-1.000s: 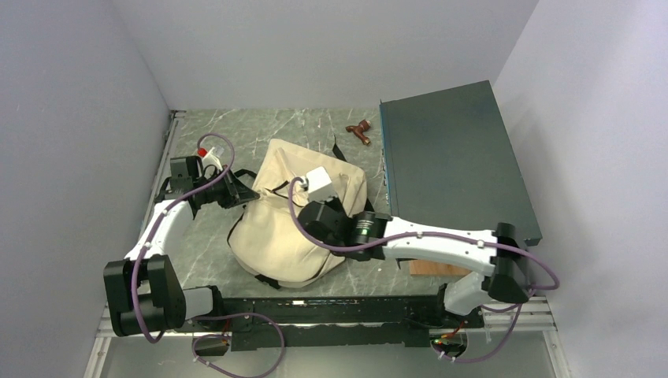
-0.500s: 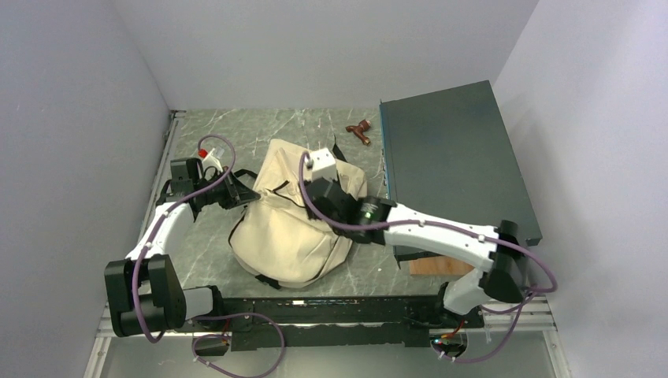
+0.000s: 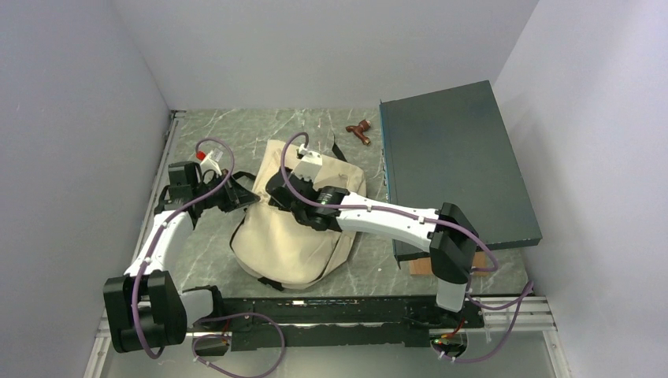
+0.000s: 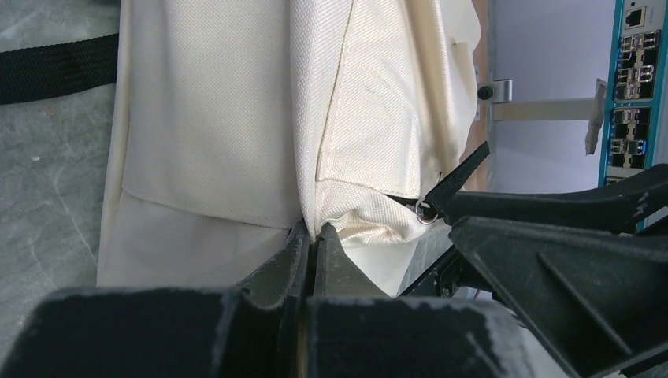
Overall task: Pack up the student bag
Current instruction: Zip the student bag at the center of the board.
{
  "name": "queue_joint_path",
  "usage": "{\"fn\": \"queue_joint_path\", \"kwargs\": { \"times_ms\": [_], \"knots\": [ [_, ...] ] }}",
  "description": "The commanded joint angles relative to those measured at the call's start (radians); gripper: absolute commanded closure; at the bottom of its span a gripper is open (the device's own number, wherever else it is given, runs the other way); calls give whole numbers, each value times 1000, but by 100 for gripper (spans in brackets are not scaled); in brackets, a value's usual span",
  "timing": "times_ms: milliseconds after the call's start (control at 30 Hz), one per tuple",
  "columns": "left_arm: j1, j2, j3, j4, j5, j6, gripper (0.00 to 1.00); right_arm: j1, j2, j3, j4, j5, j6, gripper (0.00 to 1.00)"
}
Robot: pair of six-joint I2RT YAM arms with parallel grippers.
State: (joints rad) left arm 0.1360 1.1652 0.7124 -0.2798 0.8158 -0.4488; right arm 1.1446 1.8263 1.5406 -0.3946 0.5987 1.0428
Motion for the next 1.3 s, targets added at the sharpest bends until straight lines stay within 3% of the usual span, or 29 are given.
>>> {"fn": "queue_joint_path", "kwargs": {
  "times_ms": [0, 600, 633, 667, 733, 833, 900, 967, 1033, 1100, 1267],
  "knots": [
    [8, -48, -3, 1, 6, 20, 100, -19, -29, -4, 53, 51, 103, 57],
    [7, -78, -10, -2, 23, 21, 100, -55, 42, 10, 163, -39, 68, 60],
    [7, -77, -11, 0, 23, 19, 100, -57, 41, 4, 184, -50, 49, 62],
    [7, -78, -11, 1, 23, 18, 100, -57, 38, -4, 222, -62, 16, 72],
    [7, -77, -11, -1, 17, 19, 100, -57, 26, -27, 277, -83, -70, 100],
    [7, -84, 4, -40, -32, 27, 100, -60, -14, -49, 275, -77, -238, 100],
    [7, -97, 6, -56, -87, 22, 100, -51, -25, -20, 188, 17, -344, 100],
    [7, -111, 5, -70, -150, 5, 100, 1, 32, 105, -35, 253, -399, 100],
    [7, -122, 2, -74, -192, -14, 100, 51, 99, 220, -255, 430, -389, 100],
    [7, -132, 1, -82, -231, -25, 100, 75, 117, 248, -418, 505, -315, 100],
    [7, -168, -13, -96, -334, -27, 100, 68, -42, 34, -332, 467, -302, 100]
  ]
}}
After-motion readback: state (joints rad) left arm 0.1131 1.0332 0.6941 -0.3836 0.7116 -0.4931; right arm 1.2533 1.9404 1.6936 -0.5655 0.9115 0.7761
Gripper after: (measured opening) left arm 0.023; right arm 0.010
